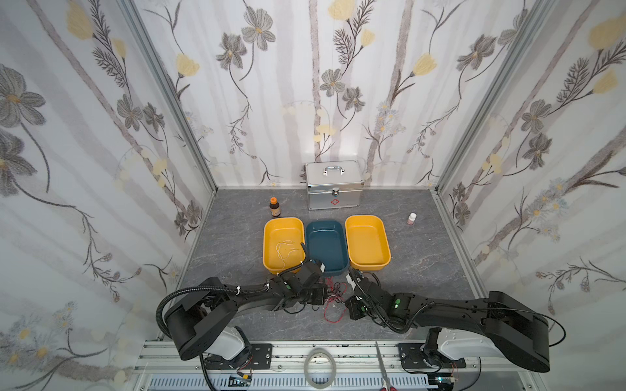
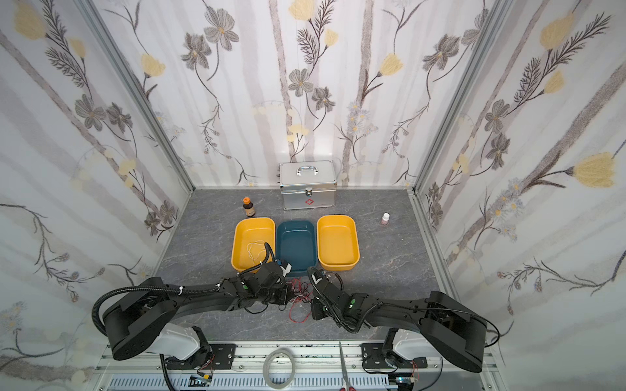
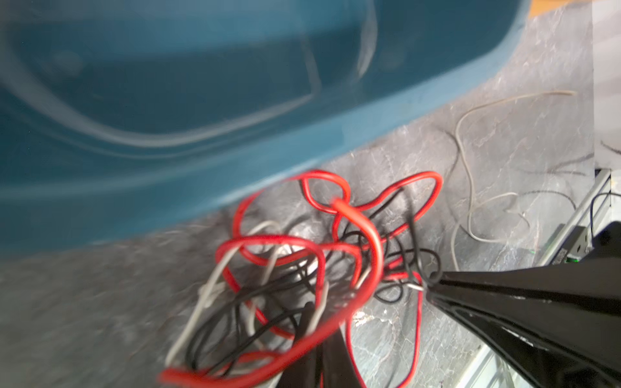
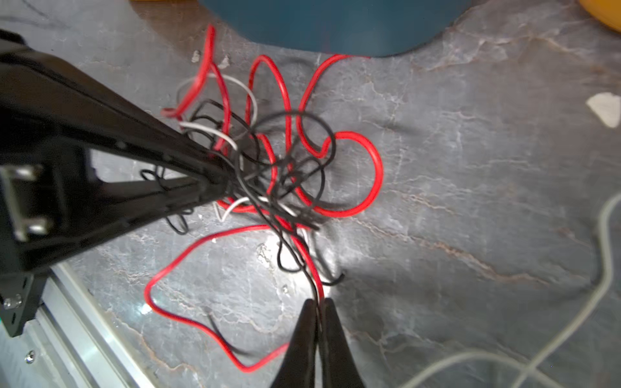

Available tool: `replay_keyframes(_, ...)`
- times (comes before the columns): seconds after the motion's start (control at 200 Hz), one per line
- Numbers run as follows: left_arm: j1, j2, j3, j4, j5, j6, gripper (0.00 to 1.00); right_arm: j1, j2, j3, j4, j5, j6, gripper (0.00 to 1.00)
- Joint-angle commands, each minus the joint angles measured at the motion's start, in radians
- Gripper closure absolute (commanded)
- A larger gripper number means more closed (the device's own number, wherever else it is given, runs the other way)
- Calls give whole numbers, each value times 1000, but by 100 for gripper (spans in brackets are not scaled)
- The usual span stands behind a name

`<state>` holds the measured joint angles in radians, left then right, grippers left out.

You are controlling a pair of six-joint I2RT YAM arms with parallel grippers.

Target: Untangle the cables

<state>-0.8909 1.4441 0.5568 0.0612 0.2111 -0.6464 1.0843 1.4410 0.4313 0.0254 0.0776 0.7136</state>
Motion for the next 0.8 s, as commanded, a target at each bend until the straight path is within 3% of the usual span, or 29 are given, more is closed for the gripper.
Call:
replay_keyframes(0.0,7,-38,-6,-42,-40,-13,100,0,-8,6,-80,89,21,93)
replay_keyframes(0.38,39,-203,-26,-139,-73,-3,100,-3,-55,14,-140,198,51,94)
replay_keyframes(0.794,81,-307,-38,-216,-84,4,100,-107,-127,-23,-209,232,120,94)
